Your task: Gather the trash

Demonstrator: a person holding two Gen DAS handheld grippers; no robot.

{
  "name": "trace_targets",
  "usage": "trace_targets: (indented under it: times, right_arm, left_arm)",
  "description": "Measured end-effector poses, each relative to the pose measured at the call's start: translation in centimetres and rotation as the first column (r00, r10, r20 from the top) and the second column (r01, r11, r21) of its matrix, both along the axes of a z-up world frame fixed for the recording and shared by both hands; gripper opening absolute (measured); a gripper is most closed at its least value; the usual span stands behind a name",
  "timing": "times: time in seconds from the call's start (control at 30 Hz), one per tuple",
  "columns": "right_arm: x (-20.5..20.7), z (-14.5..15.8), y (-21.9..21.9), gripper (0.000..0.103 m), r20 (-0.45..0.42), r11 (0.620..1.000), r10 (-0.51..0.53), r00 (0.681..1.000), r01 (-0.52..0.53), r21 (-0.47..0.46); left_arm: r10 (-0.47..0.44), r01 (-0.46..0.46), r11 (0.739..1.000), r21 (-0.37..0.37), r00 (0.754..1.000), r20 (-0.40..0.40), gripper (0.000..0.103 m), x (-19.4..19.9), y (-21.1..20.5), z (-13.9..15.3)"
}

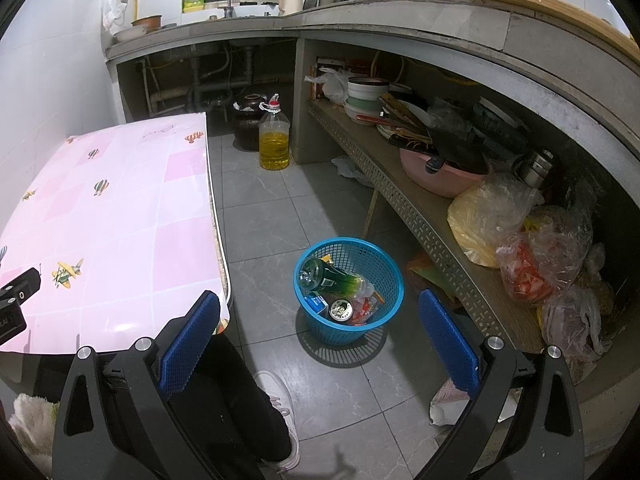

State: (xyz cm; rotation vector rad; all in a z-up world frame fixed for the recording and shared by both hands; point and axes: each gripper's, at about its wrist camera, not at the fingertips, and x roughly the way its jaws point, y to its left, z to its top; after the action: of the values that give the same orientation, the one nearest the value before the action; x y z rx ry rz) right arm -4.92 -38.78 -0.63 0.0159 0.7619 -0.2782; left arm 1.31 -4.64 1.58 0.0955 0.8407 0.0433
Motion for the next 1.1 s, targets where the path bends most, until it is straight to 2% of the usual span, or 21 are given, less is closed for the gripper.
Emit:
trace_targets:
  times: [1.1]
  right_arm:
    - [0.06, -0.08, 0.39, 0.096, -0.001, 1.0, 0.002, 1.0, -0.002, 0.002]
  left_arm:
    - [0.0, 0.0, 1.0, -0.003, 1.0, -0.009, 0.093, -0.38, 0.0, -0.42]
